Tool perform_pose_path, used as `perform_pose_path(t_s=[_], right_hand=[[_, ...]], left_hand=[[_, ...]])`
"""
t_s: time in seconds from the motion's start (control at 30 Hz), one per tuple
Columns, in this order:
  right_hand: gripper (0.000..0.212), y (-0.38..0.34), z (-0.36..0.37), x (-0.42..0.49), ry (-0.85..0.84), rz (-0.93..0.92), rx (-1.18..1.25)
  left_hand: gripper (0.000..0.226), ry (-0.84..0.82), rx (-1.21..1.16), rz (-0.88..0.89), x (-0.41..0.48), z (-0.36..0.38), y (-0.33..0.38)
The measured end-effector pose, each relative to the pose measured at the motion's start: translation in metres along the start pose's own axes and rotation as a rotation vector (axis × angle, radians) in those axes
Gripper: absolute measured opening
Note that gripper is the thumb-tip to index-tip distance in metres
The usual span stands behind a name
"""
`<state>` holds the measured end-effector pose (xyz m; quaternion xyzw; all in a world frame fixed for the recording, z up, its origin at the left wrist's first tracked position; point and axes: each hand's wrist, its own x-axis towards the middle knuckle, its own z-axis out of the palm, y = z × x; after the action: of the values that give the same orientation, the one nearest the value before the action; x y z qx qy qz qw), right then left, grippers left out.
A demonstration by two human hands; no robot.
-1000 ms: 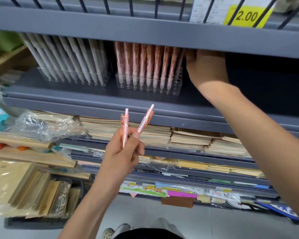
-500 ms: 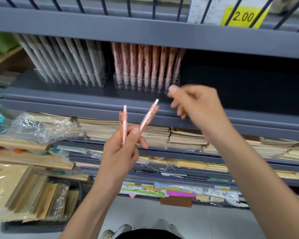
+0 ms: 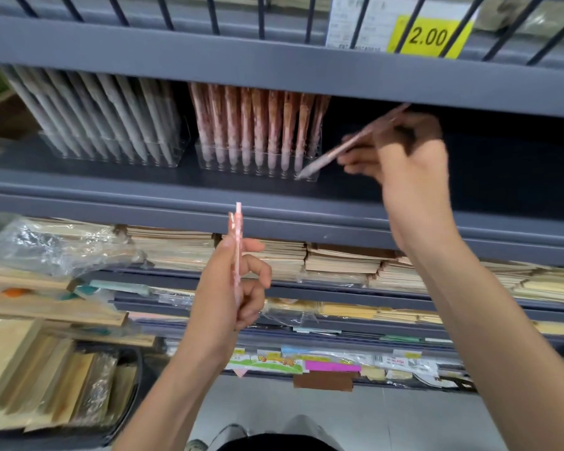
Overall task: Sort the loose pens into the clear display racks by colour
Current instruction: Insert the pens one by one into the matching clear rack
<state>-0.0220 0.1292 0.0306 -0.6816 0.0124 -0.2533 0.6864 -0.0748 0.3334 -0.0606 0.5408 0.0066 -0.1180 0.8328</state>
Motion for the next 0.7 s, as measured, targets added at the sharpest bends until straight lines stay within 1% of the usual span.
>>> perform_pose_path(t_s=[0.07, 0.17, 0.27, 0.37, 0.47, 0.5, 0.6, 0.7], right_hand=[[0.012, 0.002, -0.003, 0.014, 0.089, -0.105, -0.025], [0.012, 0.013, -0.002, 0.03, 0.111, -0.189, -0.137], [0.02, 0.021, 0.007, 0.039, 0.08, -0.21, -0.329], [0.021, 0.024, 0.017, 0.048, -0.012, -0.2, -0.605], [0.037, 0.024, 0.027, 0.056, -0.081, -0.174, -0.844], [0.041, 0.024, 0.029, 0.057, -0.086, -0.172, -0.873], [0.042, 0.022, 0.034, 0.058, -0.08, -0.183, -0.912], [0.044, 0.02, 0.037, 0.059, -0.078, -0.167, -0.928]], left_hand=[[0.036, 0.004, 0.027, 0.006, 0.0, -0.002, -0.001], [0.03, 0.009, 0.127, 0.046, -0.003, -0.007, -0.002], [0.026, 0.014, 0.191, 0.102, -0.007, -0.015, 0.0], [0.03, 0.053, 0.173, 0.103, -0.007, -0.021, 0.002], [0.038, 0.076, 0.128, 0.064, -0.006, -0.025, 0.001], [0.039, 0.078, 0.119, 0.064, -0.006, -0.026, 0.0], [0.035, 0.075, 0.134, 0.111, -0.008, -0.029, -0.002], [0.028, 0.075, 0.235, 0.173, -0.007, -0.031, -0.003]])
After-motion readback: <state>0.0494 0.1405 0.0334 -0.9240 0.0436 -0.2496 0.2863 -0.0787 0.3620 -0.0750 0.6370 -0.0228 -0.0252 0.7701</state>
